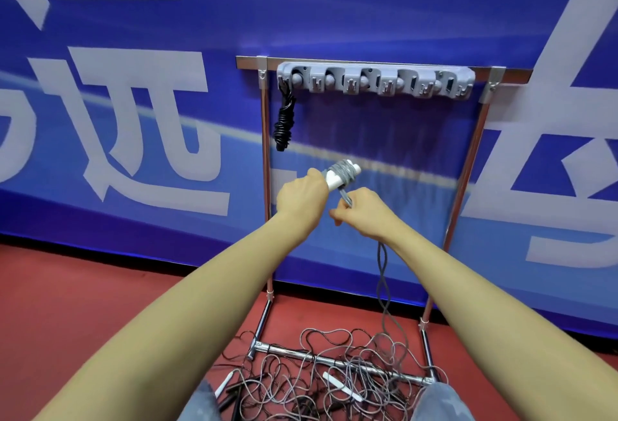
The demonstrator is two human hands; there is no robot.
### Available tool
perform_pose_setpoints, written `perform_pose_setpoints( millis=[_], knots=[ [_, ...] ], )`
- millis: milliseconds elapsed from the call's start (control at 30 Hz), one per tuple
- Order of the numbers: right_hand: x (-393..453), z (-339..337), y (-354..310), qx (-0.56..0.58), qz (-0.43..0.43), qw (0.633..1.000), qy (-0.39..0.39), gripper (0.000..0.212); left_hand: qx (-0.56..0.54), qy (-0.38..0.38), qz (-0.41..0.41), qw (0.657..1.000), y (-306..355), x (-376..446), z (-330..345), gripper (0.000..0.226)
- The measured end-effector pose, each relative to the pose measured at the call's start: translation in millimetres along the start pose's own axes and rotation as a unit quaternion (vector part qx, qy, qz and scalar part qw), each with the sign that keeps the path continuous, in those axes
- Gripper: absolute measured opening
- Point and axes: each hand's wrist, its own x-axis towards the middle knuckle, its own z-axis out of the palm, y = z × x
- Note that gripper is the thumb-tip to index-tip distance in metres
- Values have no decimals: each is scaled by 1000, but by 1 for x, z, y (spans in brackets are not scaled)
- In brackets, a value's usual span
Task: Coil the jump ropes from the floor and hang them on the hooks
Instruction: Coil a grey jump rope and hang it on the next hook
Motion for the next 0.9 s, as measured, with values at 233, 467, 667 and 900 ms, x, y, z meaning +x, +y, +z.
perform_pose_setpoints(
  millis=[233,467,667,900],
  knots=[
    [-4,-15,-5,-180,-87,979,29,10,103,-37,58,992,-18,10,14,26],
    [6,-14,-6,-136,-73,981,118,23,185,-35,247,951,-41,5,23,12],
    [14,-9,11,-4,-25,994,105,25,85,175,423,885,-54,5,22,9],
    [11,1,25,12,-6,995,96,23,-13,220,272,937,-34,-2,-4,10]
  ],
)
